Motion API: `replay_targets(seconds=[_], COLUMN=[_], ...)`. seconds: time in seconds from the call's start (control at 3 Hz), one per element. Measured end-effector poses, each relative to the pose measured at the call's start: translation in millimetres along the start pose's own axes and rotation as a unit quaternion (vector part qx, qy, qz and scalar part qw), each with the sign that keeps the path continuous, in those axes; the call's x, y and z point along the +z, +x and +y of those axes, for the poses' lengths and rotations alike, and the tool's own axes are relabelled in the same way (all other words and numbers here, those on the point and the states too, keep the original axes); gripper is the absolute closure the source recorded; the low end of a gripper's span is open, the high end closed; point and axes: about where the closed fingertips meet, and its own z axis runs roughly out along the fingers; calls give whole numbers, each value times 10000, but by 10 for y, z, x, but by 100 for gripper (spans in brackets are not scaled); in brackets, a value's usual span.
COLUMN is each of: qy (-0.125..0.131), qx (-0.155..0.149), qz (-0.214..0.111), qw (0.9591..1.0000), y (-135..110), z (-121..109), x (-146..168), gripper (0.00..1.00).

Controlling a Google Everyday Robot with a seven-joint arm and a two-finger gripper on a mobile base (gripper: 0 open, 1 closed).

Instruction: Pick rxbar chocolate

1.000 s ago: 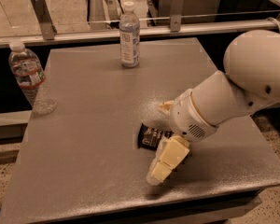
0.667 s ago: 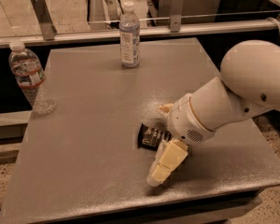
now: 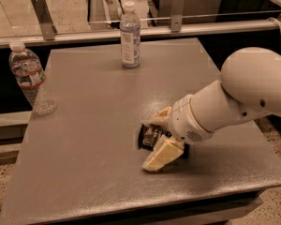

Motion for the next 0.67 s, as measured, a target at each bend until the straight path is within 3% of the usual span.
replay_targets(seconds=[0.33,0.67], qy=[106,106], qx=[-39,-39], qz=[-27,-27], qw=[9999,9999], y=[7,-17], z=[-76,-78], x=[-16,-47], gripper=[71,93])
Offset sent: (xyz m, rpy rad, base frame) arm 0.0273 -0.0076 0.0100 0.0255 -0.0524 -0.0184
